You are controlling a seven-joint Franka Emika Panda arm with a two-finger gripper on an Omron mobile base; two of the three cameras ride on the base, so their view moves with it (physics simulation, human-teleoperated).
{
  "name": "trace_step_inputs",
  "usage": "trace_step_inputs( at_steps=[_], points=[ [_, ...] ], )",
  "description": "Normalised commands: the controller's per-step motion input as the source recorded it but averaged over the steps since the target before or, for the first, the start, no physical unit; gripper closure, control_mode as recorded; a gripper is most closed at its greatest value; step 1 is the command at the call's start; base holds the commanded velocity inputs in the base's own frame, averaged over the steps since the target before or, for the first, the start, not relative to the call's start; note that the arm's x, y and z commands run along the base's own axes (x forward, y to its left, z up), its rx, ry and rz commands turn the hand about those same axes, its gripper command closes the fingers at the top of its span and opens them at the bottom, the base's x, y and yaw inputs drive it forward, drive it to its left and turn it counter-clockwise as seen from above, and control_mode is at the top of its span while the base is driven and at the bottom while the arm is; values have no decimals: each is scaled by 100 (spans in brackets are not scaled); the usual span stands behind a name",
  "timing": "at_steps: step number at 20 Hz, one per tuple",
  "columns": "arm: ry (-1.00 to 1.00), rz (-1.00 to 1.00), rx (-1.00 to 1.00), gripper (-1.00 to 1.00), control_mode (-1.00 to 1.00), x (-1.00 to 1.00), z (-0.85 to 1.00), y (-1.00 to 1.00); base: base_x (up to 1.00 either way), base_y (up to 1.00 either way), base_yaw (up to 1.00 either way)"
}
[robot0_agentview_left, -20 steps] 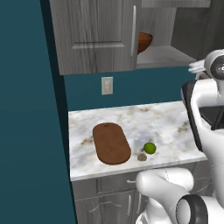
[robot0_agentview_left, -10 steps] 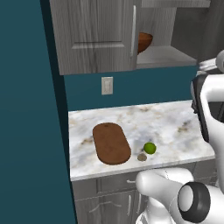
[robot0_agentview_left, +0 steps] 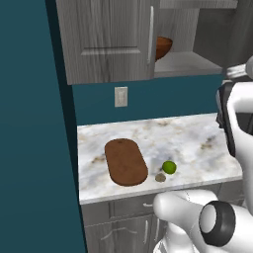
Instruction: Open the cabinet. Place the bowl and condiment on the counter. Then place the lime and garlic on the cutting board.
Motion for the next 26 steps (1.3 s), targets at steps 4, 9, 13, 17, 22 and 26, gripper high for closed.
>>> trace_step_inputs(
  at_steps=[4, 9, 13, 17, 22, 26],
  points=[
    [0, 0, 6, -100, -100, -15, 0, 1, 0, 0, 0],
    [0, 0, 8, -100, -100, -28, 0, 30, 0, 0, 0],
    [-1, 0, 5, -100, -100, -34, 0, 50, 0, 0, 0],
    [-6, 0, 3, -100, -100, -28, 0, 63, 0, 0, 0],
    [-9, 0, 2, -100, -100, -26, 1, 68, 0, 0, 0],
    [-10, 0, 3, -100, -100, -27, 0, 67, 0, 0, 0]
  ],
)
